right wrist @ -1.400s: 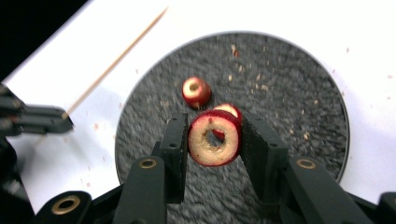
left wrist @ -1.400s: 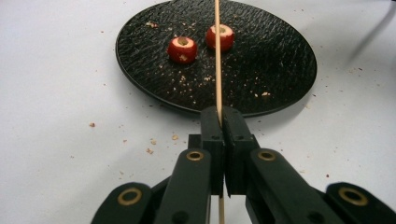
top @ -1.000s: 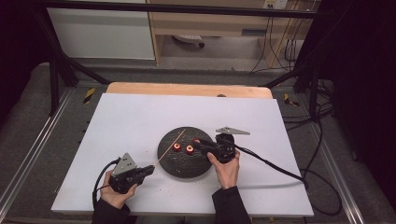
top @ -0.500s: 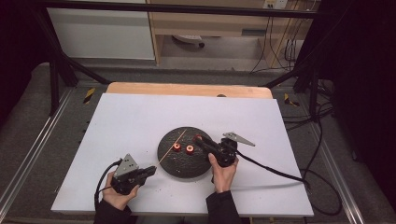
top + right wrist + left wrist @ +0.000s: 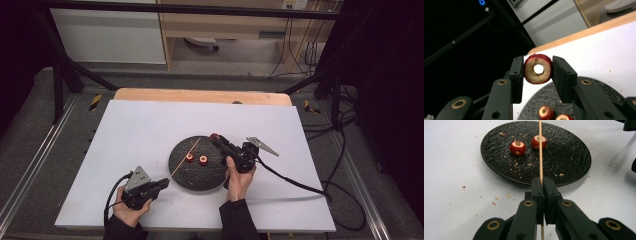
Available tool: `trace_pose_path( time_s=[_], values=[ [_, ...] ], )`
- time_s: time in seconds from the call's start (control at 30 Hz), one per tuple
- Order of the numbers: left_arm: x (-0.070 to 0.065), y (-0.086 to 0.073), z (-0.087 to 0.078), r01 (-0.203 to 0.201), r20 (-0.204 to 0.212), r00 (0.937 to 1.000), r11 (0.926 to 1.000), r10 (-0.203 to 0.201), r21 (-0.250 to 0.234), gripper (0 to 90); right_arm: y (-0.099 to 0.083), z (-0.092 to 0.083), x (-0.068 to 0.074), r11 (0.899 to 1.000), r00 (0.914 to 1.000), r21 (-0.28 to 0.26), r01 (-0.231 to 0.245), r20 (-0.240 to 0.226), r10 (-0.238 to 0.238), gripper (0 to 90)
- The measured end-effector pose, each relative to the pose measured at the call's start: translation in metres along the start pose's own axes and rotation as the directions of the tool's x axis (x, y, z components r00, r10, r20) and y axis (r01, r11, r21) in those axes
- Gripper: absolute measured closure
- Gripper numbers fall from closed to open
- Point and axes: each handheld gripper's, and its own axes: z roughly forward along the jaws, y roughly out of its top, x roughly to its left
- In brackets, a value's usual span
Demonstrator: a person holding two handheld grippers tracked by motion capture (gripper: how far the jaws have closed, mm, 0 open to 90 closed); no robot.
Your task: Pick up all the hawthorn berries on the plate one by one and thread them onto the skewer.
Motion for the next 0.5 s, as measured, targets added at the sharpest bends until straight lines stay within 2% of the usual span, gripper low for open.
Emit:
trace_pose_path(
  time_s=[0.23, 0.5],
  values=[
    [-0.009, 0.002, 0.003, 0.004, -0.007, 1.0, 0.9998, -0.004, -0.018, 87.9, 0.01, 0.0, 0.0, 0.999, 0.9989, -0.039, -0.037, -0.031, 0.036, 63.5],
    [-0.024, 0.009, 0.007, -0.002, 0.001, 1.0, 0.9991, 0.002, -0.042, 87.9, 0.019, -0.002, -0.001, 0.993, 0.9938, -0.083, -0.087, -0.077, 0.081, 63.5]
  ],
)
